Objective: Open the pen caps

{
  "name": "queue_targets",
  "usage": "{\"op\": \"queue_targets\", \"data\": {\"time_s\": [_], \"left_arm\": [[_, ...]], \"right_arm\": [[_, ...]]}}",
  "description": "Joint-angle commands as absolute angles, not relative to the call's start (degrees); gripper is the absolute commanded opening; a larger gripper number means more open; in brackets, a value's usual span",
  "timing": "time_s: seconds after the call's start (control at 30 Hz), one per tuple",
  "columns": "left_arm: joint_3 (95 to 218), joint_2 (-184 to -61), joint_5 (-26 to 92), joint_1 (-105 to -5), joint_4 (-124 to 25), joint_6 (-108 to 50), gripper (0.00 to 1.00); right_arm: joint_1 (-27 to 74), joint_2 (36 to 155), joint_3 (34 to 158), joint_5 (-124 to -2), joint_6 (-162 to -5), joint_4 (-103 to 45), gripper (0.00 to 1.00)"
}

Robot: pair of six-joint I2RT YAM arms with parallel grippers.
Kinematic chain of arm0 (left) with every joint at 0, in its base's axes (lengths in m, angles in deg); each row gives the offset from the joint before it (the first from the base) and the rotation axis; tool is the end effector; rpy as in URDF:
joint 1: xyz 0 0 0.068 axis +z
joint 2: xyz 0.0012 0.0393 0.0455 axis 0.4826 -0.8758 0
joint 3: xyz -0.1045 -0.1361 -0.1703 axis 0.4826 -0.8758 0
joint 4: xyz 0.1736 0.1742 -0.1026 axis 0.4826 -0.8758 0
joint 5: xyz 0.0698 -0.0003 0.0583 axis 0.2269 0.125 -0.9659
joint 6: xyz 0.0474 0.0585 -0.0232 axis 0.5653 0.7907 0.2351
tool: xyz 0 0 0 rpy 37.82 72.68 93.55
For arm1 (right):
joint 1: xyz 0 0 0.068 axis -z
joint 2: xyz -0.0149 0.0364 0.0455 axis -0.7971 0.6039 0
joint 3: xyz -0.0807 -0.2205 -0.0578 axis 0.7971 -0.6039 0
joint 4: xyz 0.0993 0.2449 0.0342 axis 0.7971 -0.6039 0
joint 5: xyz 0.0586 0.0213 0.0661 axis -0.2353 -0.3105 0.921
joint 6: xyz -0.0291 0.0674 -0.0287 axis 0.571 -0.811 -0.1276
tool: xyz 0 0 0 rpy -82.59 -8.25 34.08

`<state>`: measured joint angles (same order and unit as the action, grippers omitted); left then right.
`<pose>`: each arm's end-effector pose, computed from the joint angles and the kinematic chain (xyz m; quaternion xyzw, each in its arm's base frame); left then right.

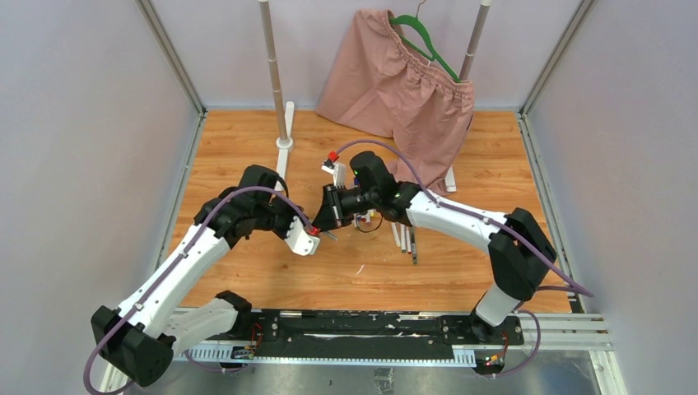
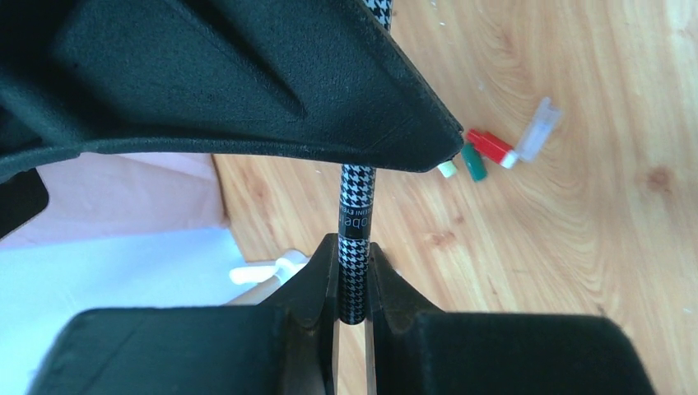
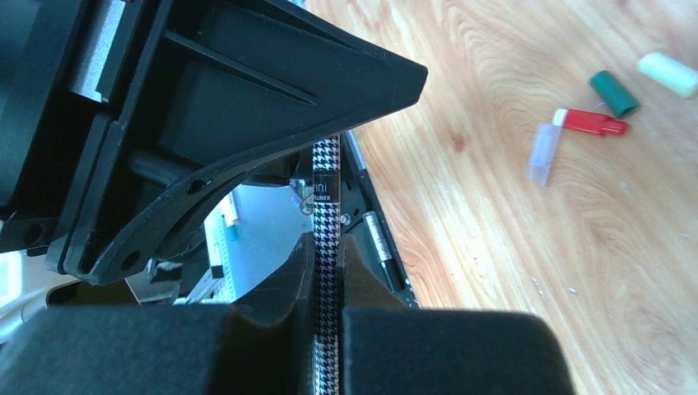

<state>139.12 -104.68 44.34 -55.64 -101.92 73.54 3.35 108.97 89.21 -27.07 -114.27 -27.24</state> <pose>0.1967 -0.1247 0.2485 0.8263 0.4369 0.0318 0.3540 0.2256 0.3361 0.2404 -0.2817 0.7535 0.5749 0.1495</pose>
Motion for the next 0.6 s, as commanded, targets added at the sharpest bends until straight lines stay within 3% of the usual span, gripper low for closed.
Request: {"op": "queue_targets", "data": {"time_s": [0.0,0.3,0.4,0.57], "left_arm": [[136.3,-106.1,29.1,-54.2,-94.7,72.7,0.00],[137.4,-112.0,26.4,-51.4,-91.7,72.8,0.00],[137.9,-112.4,28.0,-51.3,-91.6,71.0,0.00],[139.8,-115.0,33.0,-52.8,-91.9,59.6,0.00]], "right_arm": [[5.3,102.9,84.2,-27.8,-112.5,-35.4,0.00],[5.7,94.6,76.0,-32.7,-107.7,-44.1,0.00],[6.0,91.8,75.1,-41.4,-104.9,-47.8,0.00],[6.0,88.9,74.3,-68.2,-103.6,-50.1,0.00]]}}
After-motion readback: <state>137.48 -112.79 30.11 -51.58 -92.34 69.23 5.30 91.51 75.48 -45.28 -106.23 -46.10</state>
